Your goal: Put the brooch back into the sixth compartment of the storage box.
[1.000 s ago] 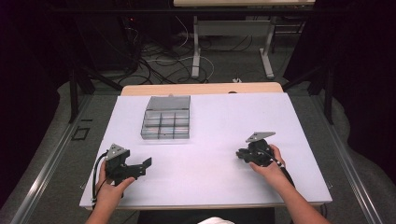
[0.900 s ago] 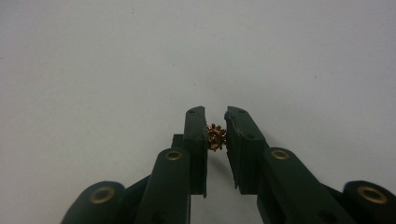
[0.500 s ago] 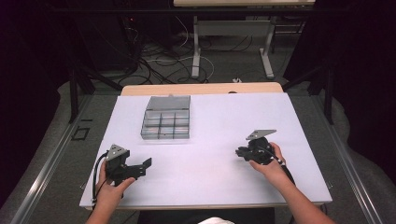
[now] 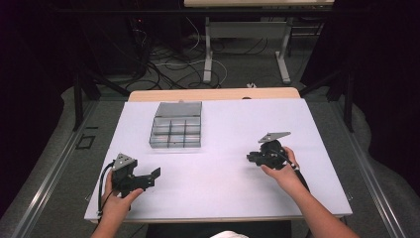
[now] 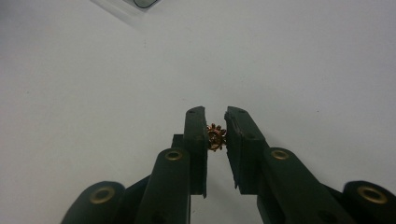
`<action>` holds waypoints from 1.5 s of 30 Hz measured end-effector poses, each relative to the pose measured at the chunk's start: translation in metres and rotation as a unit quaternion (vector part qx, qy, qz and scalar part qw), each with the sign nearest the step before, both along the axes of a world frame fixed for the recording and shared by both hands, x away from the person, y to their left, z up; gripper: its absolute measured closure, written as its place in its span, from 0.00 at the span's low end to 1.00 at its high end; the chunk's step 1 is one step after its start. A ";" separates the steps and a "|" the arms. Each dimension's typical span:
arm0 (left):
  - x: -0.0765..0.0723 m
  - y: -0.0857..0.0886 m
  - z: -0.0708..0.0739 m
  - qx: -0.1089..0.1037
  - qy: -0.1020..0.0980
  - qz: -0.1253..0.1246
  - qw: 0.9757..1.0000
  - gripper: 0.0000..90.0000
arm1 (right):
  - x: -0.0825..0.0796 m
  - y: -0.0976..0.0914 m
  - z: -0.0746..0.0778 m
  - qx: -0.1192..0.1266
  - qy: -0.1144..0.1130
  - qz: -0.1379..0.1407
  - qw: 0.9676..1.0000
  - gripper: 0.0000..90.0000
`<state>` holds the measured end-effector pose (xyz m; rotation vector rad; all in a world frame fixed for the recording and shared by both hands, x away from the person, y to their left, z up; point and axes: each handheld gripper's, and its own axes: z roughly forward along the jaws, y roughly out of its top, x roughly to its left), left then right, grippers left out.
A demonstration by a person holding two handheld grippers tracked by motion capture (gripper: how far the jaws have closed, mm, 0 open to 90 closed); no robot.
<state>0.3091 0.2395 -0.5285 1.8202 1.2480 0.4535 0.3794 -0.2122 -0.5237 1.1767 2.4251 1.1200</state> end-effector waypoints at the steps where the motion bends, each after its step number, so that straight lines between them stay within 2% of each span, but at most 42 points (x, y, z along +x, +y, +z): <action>1: 0.000 0.000 0.000 0.000 0.000 0.000 1.000 0.03 | 0.002 0.002 0.001 -0.001 -0.003 0.004 1.000 0.88; 7: 0.000 0.000 0.000 0.000 0.000 0.000 1.000 0.03 | 0.006 0.009 0.006 0.006 0.000 0.005 1.000 0.88; 12: 0.000 0.000 0.000 -0.002 0.002 0.001 1.000 0.03 | 0.010 0.017 0.009 0.002 -0.001 0.008 1.000 0.88; 13: 0.000 0.000 0.000 -0.001 0.003 0.001 1.000 0.03 | 0.011 0.019 0.012 -0.002 0.008 0.015 1.000 0.88; 14: 0.000 0.000 0.000 -0.001 0.003 0.001 1.000 0.03 | 0.011 0.019 0.012 -0.002 0.008 0.015 1.000 0.88; 15: 0.000 0.000 0.000 -0.001 0.003 0.001 1.000 0.03 | 0.012 0.021 0.012 0.004 -0.002 0.013 1.000 0.88; 18: 0.000 0.000 0.000 -0.001 0.003 0.001 1.000 0.03 | 0.015 0.026 0.015 0.003 0.002 0.012 1.000 0.88; 20: 0.000 0.001 0.000 -0.001 0.003 0.001 1.000 0.03 | 0.018 0.029 0.016 0.005 -0.004 0.016 1.000 0.88; 25: 0.000 0.000 0.000 -0.002 0.003 0.001 1.000 0.03 | 0.021 0.033 0.018 0.000 0.000 0.015 1.000 0.88; 28: 0.001 0.000 0.000 -0.002 0.004 0.001 1.000 0.03 | 0.023 0.037 0.020 0.008 0.000 0.015 1.000 0.88; 29: 0.001 0.001 0.000 -0.002 0.004 0.001 1.000 0.03 | 0.024 0.037 0.023 -0.001 0.006 0.018 1.000 0.88; 30: 0.001 0.001 -0.001 -0.001 0.005 0.000 1.000 0.03 | 0.025 0.039 0.022 0.008 -0.001 0.015 1.000 0.88; 32: 0.001 0.001 -0.001 -0.001 0.006 0.001 1.000 0.03 | 0.026 0.041 0.025 0.009 0.003 0.015 1.000 0.88; 36: 0.001 0.001 -0.001 -0.002 0.004 0.001 1.000 0.03 | 0.028 0.044 0.026 0.010 -0.003 0.015 1.000 0.88; 38: 0.001 0.001 -0.001 -0.002 0.004 0.001 1.000 0.03 | 0.029 0.045 0.029 0.009 0.006 0.015 1.000 0.88; 44: 0.001 0.001 -0.001 -0.002 0.004 0.001 1.000 0.03 | 0.035 0.050 0.032 0.011 -0.001 0.016 1.000 0.88; 45: 0.001 0.001 -0.001 -0.002 0.004 0.001 1.000 0.03 | 0.036 0.051 0.034 0.005 0.002 0.016 1.000 0.88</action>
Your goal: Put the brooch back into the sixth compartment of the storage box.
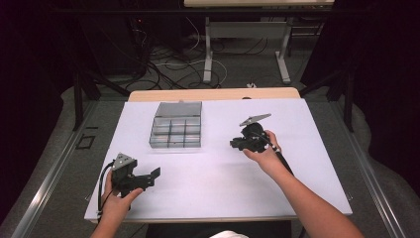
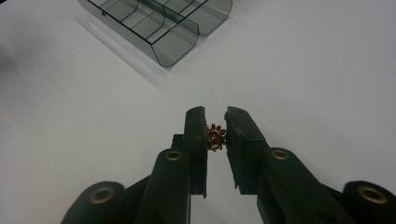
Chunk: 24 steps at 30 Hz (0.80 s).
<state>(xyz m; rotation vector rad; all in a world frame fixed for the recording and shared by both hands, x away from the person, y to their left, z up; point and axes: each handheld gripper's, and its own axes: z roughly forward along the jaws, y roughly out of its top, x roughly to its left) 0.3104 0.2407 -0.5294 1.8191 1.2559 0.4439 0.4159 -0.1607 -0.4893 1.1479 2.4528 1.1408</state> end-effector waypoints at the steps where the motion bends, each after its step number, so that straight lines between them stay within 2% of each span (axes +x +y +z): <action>1: 0.000 0.000 0.000 0.000 0.000 0.000 1.000 0.03 | 0.000 0.001 0.001 0.000 0.005 -0.001 1.000 0.88; 11: 0.000 0.000 0.000 0.000 0.000 0.000 1.000 0.03 | 0.009 0.012 0.009 -0.003 -0.001 0.001 1.000 0.88; 12: 0.000 0.000 0.000 0.000 0.001 -0.001 1.000 0.03 | 0.009 0.013 0.010 -0.001 0.004 -0.001 1.000 0.88; 18: 0.000 0.001 0.000 0.001 0.004 -0.003 1.000 0.03 | 0.014 0.019 0.014 -0.007 -0.006 0.005 1.000 0.88; 22: 0.001 0.000 0.000 0.000 0.001 -0.001 1.000 0.03 | 0.016 0.024 0.017 -0.007 0.001 0.004 1.000 0.88; 23: 0.001 0.000 0.000 0.001 0.001 -0.002 1.000 0.03 | 0.018 0.025 0.016 -0.007 -0.007 0.007 1.000 0.88; 24: 0.001 0.000 0.000 0.000 0.001 -0.001 1.000 0.03 | 0.018 0.027 0.017 -0.004 -0.001 0.005 1.000 0.88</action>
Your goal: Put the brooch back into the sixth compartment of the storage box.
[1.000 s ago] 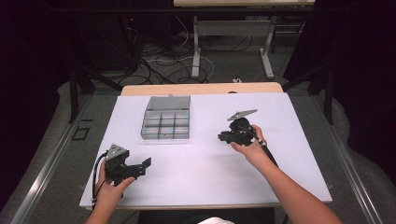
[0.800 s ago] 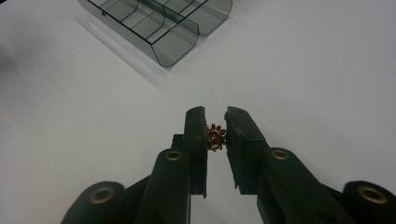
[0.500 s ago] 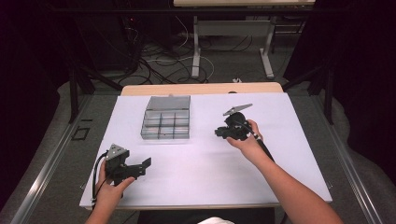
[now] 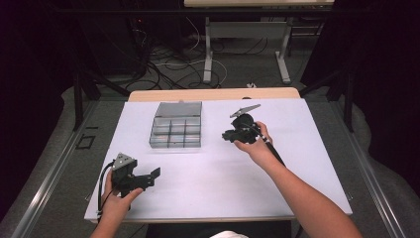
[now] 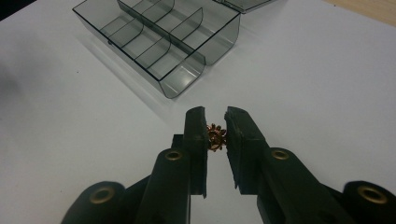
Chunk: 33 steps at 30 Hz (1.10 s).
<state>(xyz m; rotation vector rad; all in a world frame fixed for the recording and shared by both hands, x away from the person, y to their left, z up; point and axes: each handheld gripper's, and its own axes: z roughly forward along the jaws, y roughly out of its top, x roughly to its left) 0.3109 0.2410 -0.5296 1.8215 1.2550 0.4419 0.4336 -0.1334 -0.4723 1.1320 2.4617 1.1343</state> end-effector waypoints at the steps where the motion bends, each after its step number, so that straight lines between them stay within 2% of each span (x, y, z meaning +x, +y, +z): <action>1: 0.000 0.000 0.000 0.000 0.000 0.000 1.000 0.03 | 0.001 0.001 0.000 -0.002 0.000 0.001 1.000 0.88; 3: 0.000 0.000 0.000 0.000 0.000 0.000 1.000 0.03 | 0.002 0.005 0.000 0.004 -0.004 0.004 1.000 0.88; 4: 0.000 0.000 0.000 0.001 0.000 0.000 1.000 0.03 | 0.002 0.007 0.001 -0.001 0.003 0.002 1.000 0.88; 7: 0.000 0.001 0.001 0.001 0.003 -0.002 1.000 0.03 | 0.004 0.013 0.002 -0.006 -0.002 0.004 1.000 0.88; 13: 0.000 0.001 0.001 0.000 0.003 -0.003 1.000 0.03 | 0.008 0.024 0.003 -0.006 0.004 0.008 1.000 0.88; 19: 0.000 0.001 0.000 -0.001 0.001 -0.001 1.000 0.03 | 0.013 0.034 0.002 -0.003 -0.001 0.012 1.000 0.88; 21: 0.000 0.001 0.000 -0.001 0.000 -0.001 1.000 0.03 | 0.014 0.037 0.003 -0.014 0.007 0.014 1.000 0.88; 22: 0.000 0.001 0.000 -0.001 0.000 -0.001 1.000 0.03 | 0.015 0.039 0.001 -0.007 0.000 0.012 1.000 0.88; 23: 0.000 0.001 0.000 -0.001 0.000 -0.001 1.000 0.03 | 0.015 0.040 0.002 -0.012 0.009 0.013 1.000 0.88; 26: 0.000 0.001 0.000 0.001 0.001 -0.003 1.000 0.03 | 0.017 0.044 -0.001 0.000 -0.001 0.012 1.000 0.88; 27: 0.000 0.001 0.000 0.001 0.001 -0.003 1.000 0.03 | 0.017 0.045 0.000 -0.006 0.008 0.008 1.000 0.88; 28: 0.000 0.001 0.000 0.000 0.001 -0.002 1.000 0.03 | 0.018 0.046 -0.001 -0.007 0.001 0.013 1.000 0.88; 31: 0.000 0.001 0.000 0.000 0.000 -0.002 1.000 0.03 | 0.020 0.050 -0.003 -0.003 -0.001 0.012 1.000 0.88; 32: 0.000 0.001 0.000 0.000 0.000 -0.002 1.000 0.03 | 0.020 0.050 -0.002 -0.013 0.007 0.014 1.000 0.88; 33: 0.000 0.001 0.000 0.000 0.000 -0.002 1.000 0.03 | 0.020 0.052 -0.003 -0.011 0.006 0.012 1.000 0.88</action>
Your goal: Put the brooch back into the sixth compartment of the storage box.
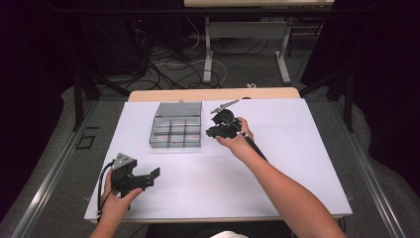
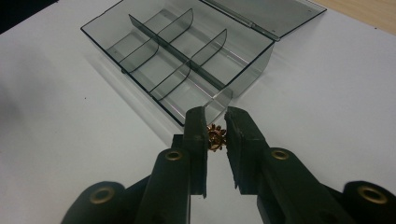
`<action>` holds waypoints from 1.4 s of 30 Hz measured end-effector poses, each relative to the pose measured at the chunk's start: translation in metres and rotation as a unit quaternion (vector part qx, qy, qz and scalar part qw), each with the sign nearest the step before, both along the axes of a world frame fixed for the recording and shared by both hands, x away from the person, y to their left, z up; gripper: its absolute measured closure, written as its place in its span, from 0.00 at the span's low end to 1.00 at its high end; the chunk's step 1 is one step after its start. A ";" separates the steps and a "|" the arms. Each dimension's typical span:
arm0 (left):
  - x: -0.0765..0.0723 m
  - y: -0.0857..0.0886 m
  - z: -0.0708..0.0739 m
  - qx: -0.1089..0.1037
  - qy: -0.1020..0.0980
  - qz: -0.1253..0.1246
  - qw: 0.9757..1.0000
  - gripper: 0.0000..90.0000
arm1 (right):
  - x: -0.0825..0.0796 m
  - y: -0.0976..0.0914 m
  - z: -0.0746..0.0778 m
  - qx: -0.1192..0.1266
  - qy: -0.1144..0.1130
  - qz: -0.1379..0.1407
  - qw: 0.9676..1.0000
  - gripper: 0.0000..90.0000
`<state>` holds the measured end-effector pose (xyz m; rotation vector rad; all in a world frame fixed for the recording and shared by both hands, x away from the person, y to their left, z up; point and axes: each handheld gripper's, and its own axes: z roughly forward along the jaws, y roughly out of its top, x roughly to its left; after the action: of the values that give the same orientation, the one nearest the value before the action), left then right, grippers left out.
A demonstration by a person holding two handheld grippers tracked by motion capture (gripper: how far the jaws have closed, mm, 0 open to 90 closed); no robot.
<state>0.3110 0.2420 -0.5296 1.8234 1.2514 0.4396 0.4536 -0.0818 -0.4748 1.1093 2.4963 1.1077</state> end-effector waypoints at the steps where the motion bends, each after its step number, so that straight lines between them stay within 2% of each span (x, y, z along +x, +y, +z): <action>1: 0.000 0.000 0.000 0.000 0.000 0.000 1.000 0.03 | 0.000 0.000 0.001 -0.009 0.005 0.003 1.000 0.88; 2: 0.000 0.000 0.000 0.001 0.000 0.000 1.000 0.03 | 0.001 0.002 -0.002 0.006 -0.003 -0.001 1.000 0.88; 3: 0.000 0.000 0.000 0.001 0.001 -0.001 1.000 0.03 | 0.002 0.003 -0.002 0.001 -0.004 0.000 1.000 0.88; 4: 0.000 0.000 0.000 0.001 0.000 0.000 1.000 0.03 | 0.002 0.003 0.000 -0.009 0.008 0.000 1.000 0.88; 7: 0.000 0.000 0.000 0.001 0.000 -0.001 1.000 0.03 | 0.003 0.007 -0.002 0.000 0.003 -0.006 1.000 0.88; 13: 0.000 0.001 0.001 0.001 0.001 -0.002 1.000 0.03 | 0.005 0.014 -0.004 -0.006 0.003 0.002 1.000 0.88; 14: 0.000 0.001 0.001 0.001 0.001 -0.002 1.000 0.03 | 0.005 0.016 -0.005 0.000 0.002 0.000 1.000 0.88; 16: 0.000 0.001 0.001 0.001 0.001 -0.002 1.000 0.03 | 0.006 0.018 -0.005 -0.009 0.005 0.006 1.000 0.88; 20: 0.000 0.001 0.001 0.001 0.001 -0.002 1.000 0.03 | 0.006 0.023 -0.008 -0.004 0.000 0.004 1.000 0.88; 21: 0.000 0.001 0.001 0.001 0.001 -0.002 1.000 0.03 | 0.006 0.024 -0.007 -0.012 0.011 0.005 1.000 0.88; 22: 0.000 0.001 0.001 0.001 0.001 -0.002 1.000 0.03 | 0.007 0.025 -0.008 -0.009 0.005 0.006 1.000 0.88; 23: 0.000 0.000 0.001 0.000 0.000 -0.002 1.000 0.03 | 0.007 0.026 -0.008 -0.012 0.014 0.004 1.000 0.88; 24: 0.000 0.000 0.001 0.000 0.000 -0.002 1.000 0.03 | 0.007 0.026 -0.008 -0.012 0.014 0.004 1.000 0.88; 25: 0.000 0.000 0.001 0.000 0.001 -0.003 1.000 0.03 | 0.007 0.026 -0.009 -0.011 0.008 0.005 1.000 0.88; 26: 0.000 0.000 0.001 0.000 0.000 -0.002 1.000 0.03 | 0.008 0.028 -0.012 0.004 -0.001 0.003 1.000 0.88; 28: 0.000 0.000 0.001 0.000 0.001 -0.003 1.000 0.03 | 0.008 0.029 -0.013 0.002 0.002 0.000 1.000 0.88; 29: 0.000 0.000 0.000 0.000 0.000 -0.002 1.000 0.03 | 0.009 0.029 -0.011 -0.013 0.017 0.002 1.000 0.88; 30: 0.000 0.000 0.000 -0.001 -0.001 -0.002 1.000 0.03 | 0.009 0.029 -0.011 -0.013 0.017 0.002 1.000 0.88; 31: 0.000 0.000 0.000 -0.001 0.000 -0.002 1.000 0.03 | 0.009 0.030 -0.013 0.000 0.010 -0.004 1.000 0.88; 32: 0.000 0.000 0.000 -0.001 -0.001 -0.002 1.000 0.03 | 0.009 0.032 -0.014 0.004 0.013 -0.009 1.000 0.88; 34: 0.000 0.000 0.000 -0.001 -0.001 -0.002 1.000 0.03 | 0.010 0.031 -0.014 -0.011 0.019 -0.001 1.000 0.88; 35: 0.000 0.000 0.000 -0.002 0.000 -0.001 1.000 0.03 | 0.011 0.033 -0.017 0.003 0.008 -0.004 1.000 0.88; 38: 0.000 0.000 0.000 -0.002 0.000 -0.001 1.000 0.03 | 0.012 0.035 -0.018 -0.005 0.014 -0.007 1.000 0.88; 40: 0.000 0.000 0.000 -0.002 0.000 -0.002 1.000 0.03 | 0.014 0.036 -0.021 0.002 0.011 -0.006 1.000 0.88; 41: 0.000 0.000 0.000 -0.001 0.000 -0.003 1.000 0.03 | 0.013 0.037 -0.021 0.004 0.017 -0.014 1.000 0.88; 42: 0.000 0.000 0.000 -0.001 0.001 -0.003 1.000 0.03 | 0.014 0.036 -0.020 -0.013 0.022 -0.003 1.000 0.88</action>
<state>0.3108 0.2420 -0.5291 1.8256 1.2461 0.4327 0.4674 -0.0453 -0.4950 1.1457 2.5307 1.0586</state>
